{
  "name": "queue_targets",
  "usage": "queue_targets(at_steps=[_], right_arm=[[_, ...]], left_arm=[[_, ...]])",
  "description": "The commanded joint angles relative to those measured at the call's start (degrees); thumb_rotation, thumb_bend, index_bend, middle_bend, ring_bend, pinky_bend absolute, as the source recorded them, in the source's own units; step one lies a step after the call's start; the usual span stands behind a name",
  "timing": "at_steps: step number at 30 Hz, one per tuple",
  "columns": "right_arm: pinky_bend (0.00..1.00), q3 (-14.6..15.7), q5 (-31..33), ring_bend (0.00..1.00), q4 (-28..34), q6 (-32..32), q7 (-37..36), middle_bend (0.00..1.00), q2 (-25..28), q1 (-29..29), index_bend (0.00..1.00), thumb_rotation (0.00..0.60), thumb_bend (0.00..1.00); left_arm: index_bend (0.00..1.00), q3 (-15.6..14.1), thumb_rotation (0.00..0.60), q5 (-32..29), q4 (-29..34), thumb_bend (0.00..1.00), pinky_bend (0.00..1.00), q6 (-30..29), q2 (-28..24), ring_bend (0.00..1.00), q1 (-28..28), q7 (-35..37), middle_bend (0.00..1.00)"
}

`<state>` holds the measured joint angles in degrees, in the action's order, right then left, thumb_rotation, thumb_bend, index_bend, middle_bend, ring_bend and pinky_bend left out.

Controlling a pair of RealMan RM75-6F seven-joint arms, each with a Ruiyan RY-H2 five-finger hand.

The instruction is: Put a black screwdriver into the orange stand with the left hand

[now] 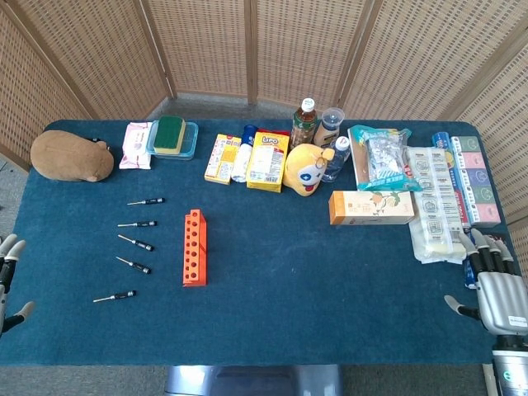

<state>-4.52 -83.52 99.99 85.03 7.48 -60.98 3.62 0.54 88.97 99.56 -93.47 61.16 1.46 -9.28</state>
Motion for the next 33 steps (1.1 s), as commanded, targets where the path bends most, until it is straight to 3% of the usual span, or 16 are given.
queue_targets(at_steps=[1,2,3,6,13,22,29,33], right_arm=[[0.0,-0.01,0.28,0.05,-0.06,-0.21,-0.01,0.0,-0.03,0.03,0.0,0.6,0.0],[0.0,-0.03,0.43,0.05,-0.08,-0.33,-0.04,0.0,-0.03,0.06,0.0,0.6,0.0],[0.0,-0.03,0.63,0.05,-0.17,-0.49,-0.06,0.0,-0.05,0.07,0.0,0.6,0.0],[0.0,-0.01,0.86,0.05,-0.18,-0.75,-0.24,0.0,0.03,0.11,0.0,0.6,0.0],[0.0,0.14,0.5,0.05,0.18,-0.57,-1.19,0.0,0.52,-0.08,0.0,0.6,0.0],[0.0,-0.17,0.83,0.05,1.09,0.02,-3.48,0.0,1.89,-0.56,0.0,0.6,0.0],[0.0,0.05,0.51,0.06,1.21,-0.51,-5.37,0.0,2.69,-0.54,0.0,0.6,0.0],[0.0,0.15,0.43,0.06,1.25,-0.61,-5.67,0.0,2.82,-0.56,0.0,0.6,0.0]], left_arm=[[0.0,0.94,0.6,-0.4,-0.36,0.06,0.9,-0.41,1.02,0.93,-0.2,1.34,0.55],[0.0,1.05,0.6,-0.35,-0.66,0.06,0.94,-0.3,1.2,0.98,-0.35,1.83,0.74],[0.0,1.07,0.6,-0.51,-0.97,0.07,0.97,0.1,1.37,1.0,-0.5,2.24,0.85],[0.0,1.09,0.6,-1.02,-1.07,0.07,1.0,0.89,1.66,1.0,-0.74,2.17,0.99],[0.0,0.34,0.6,-1.56,-0.58,0.08,1.0,2.8,1.92,1.0,-0.98,1.41,1.0],[0.0,-2.63,0.6,-9.76,6.44,0.04,1.0,16.73,1.27,1.0,-4.12,-3.53,1.0],[0.0,-1.81,0.6,-17.82,9.56,0.03,1.0,21.28,6.79,1.0,-6.48,-11.05,1.0],[0.03,-0.59,0.6,-22.0,10.98,0.08,1.0,22.02,9.63,1.0,-7.49,-12.49,1.0]])
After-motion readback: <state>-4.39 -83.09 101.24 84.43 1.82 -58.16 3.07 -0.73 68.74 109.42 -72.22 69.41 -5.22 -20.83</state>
